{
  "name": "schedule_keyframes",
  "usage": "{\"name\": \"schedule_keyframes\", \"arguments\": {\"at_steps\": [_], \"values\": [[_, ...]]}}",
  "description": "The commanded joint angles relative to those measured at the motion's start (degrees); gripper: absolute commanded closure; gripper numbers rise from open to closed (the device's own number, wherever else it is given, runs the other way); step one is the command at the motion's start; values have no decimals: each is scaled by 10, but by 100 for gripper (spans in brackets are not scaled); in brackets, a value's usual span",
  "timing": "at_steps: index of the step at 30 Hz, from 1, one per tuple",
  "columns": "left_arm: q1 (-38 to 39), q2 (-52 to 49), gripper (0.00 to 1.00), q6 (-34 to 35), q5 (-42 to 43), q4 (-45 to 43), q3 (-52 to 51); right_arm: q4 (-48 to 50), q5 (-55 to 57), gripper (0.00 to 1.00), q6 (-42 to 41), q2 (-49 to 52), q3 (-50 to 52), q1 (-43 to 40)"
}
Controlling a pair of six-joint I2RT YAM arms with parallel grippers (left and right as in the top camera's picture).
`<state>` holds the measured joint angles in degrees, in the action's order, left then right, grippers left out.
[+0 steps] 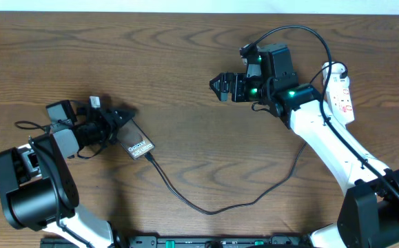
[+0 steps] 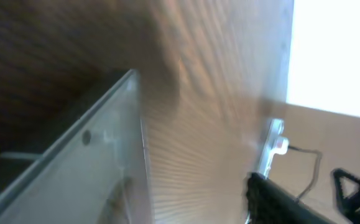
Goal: Plug charger to phone and switch on socket
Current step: 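Lower the phone with the left gripper and lay it flat on the table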
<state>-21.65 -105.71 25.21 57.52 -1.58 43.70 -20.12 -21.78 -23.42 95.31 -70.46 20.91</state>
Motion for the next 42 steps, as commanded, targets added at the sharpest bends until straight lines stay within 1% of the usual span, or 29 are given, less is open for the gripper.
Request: {"name": "schedule_keyframes", "arguments": {"at_steps": [1, 5, 15, 18, 20, 26, 31, 42], "values": [[-3, -23, 23, -4, -106, 25, -17, -1, 4, 1, 8, -10, -4, 2], [-3, -23, 20, 4, -132, 43, -17, -1, 4, 1, 8, -10, -4, 2], [-3, -23, 19, 5, -137, 65, -17, -2, 4, 1, 8, -10, -4, 2], [-3, -23, 18, 20, -173, 83, -17, -2, 4, 1, 8, -10, -4, 2], [-3, -23, 15, 31, -199, 96, -17, -2, 4, 1, 8, -10, -4, 2], [-2, -23, 14, 34, -217, 120, -9, -1, 4, 1, 8, -10, -4, 2], [-2, -23, 14, 39, -257, 161, 5, -1, 4, 1, 8, -10, -4, 2], [-2, -23, 14, 40, -259, 172, 6, -1, 4, 1, 8, -10, -4, 2]]}}
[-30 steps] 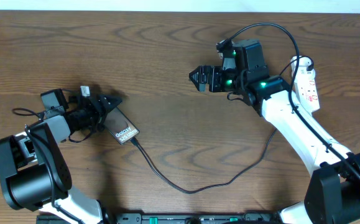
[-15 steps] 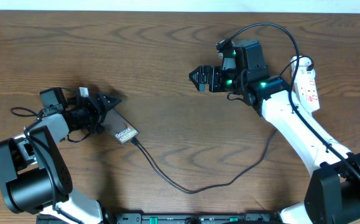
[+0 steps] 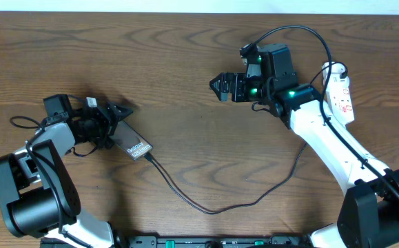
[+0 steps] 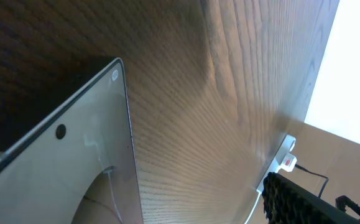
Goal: Plug charger to phone and switch on socket
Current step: 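Lower the phone with the left gripper and lay it flat on the table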
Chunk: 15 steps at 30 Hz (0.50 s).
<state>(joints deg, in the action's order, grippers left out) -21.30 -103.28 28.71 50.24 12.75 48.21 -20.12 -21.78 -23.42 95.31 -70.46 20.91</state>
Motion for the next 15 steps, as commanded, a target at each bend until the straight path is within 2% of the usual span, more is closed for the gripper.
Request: {"name": "schedule_keyframes", "arguments": {"at_steps": [1, 15], "values": [[-6, -47, 14, 5, -188, 31, -39, -1, 4, 1, 8, -10, -4, 2], [-6, -47, 14, 10, -218, 65, -39, -1, 4, 1, 8, -10, -4, 2]]}}
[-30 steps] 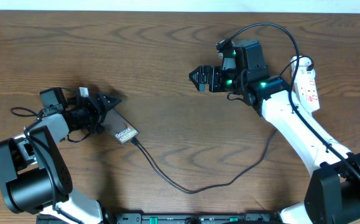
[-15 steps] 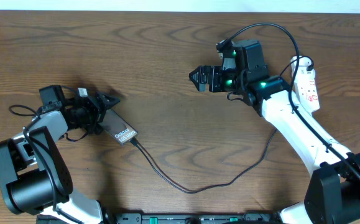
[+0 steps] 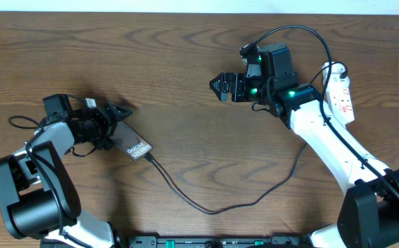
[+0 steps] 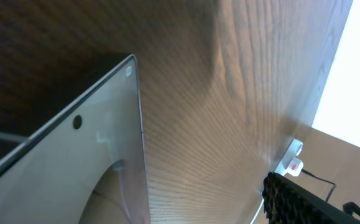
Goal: Plug charger to phone and switch on socket
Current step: 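Lower the phone with the left gripper and lay it flat on the table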
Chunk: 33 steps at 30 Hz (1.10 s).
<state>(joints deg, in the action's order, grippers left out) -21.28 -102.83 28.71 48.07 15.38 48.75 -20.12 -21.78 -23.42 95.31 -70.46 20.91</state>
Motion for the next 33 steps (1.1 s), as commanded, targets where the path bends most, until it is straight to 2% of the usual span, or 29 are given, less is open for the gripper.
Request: {"name": "schedule_keyframes", "arguments": {"at_steps": [1, 33], "values": [[-6, -52, 14, 11, -205, 44, -45, -1, 4, 1, 8, -10, -4, 2], [-6, -52, 13, 21, -292, 131, -45, -1, 4, 1, 8, -10, -4, 2]]}}
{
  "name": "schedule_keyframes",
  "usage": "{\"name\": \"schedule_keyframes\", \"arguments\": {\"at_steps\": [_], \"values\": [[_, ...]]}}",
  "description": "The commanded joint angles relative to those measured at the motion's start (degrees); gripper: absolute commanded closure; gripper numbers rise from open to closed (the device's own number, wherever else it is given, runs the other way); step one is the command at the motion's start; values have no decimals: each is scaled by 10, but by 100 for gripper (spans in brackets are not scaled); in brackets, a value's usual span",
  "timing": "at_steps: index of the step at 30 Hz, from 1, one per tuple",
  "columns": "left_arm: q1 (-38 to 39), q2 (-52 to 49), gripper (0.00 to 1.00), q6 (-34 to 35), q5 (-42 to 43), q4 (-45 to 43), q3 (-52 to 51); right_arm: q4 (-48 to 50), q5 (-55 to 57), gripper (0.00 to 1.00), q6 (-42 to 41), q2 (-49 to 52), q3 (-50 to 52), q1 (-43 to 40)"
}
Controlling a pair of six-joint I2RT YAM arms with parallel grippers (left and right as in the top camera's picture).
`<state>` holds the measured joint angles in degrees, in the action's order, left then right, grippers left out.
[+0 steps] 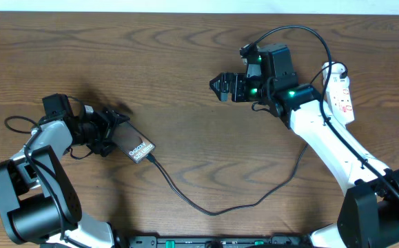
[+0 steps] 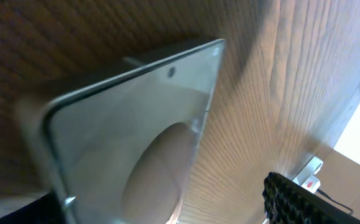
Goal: Plug charger to phone and switch on socket
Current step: 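Lower the phone with the left gripper and lay it flat on the table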
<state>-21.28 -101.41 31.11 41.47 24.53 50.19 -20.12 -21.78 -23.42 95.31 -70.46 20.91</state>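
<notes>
A black phone (image 1: 134,145) lies at an angle on the wooden table at the left. A black charger cable (image 1: 213,210) meets its lower right end. My left gripper (image 1: 109,131) stands open at the phone's upper left end, one finger on each side of it. In the left wrist view the phone's glossy face (image 2: 124,143) fills the frame, with one ribbed finger (image 2: 295,202) well apart at the lower right. A white power strip (image 1: 340,93) lies at the far right. My right gripper (image 1: 218,87) hovers mid-table, seemingly open and empty.
The cable loops across the front of the table and runs up behind the right arm toward the strip. The power strip (image 2: 309,174) with its red switch shows small in the left wrist view. The table's far edge meets a white surface.
My left gripper has drawn slightly left and turned. In the wrist view the phone's end now lies across the frame, showing more of its face. The right arm has not moved.
My left gripper was open around the phone's upper end, with the cable at the phone's other end. At each later moment it sat a little further left, and the phone shifted slightly. The right arm stayed put throughout.
</notes>
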Motion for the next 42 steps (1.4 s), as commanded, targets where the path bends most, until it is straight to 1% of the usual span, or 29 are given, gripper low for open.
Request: {"name": "schedule_keyframes", "arguments": {"at_steps": [1, 22, 29, 35, 40, 42], "values": [[-6, -66, 13, -3, -232, 42, -59, -2, 4, 1, 8, -10, -4, 2], [-6, -66, 13, -4, -262, 82, -59, -3, 4, 1, 8, -10, -4, 2], [-6, -55, 13, 7, -288, 102, -59, -3, 4, 1, 8, -10, -4, 2], [-6, -16, 13, 8, -313, 115, -59, -3, 4, 1, 8, -10, -4, 2], [-6, 44, 13, 3, -307, 117, -59, -3, 4, 1, 8, -10, -4, 2], [-6, 83, 13, -7, -289, 117, -59, -3, 4, 1, 8, -10, -4, 2]]}}
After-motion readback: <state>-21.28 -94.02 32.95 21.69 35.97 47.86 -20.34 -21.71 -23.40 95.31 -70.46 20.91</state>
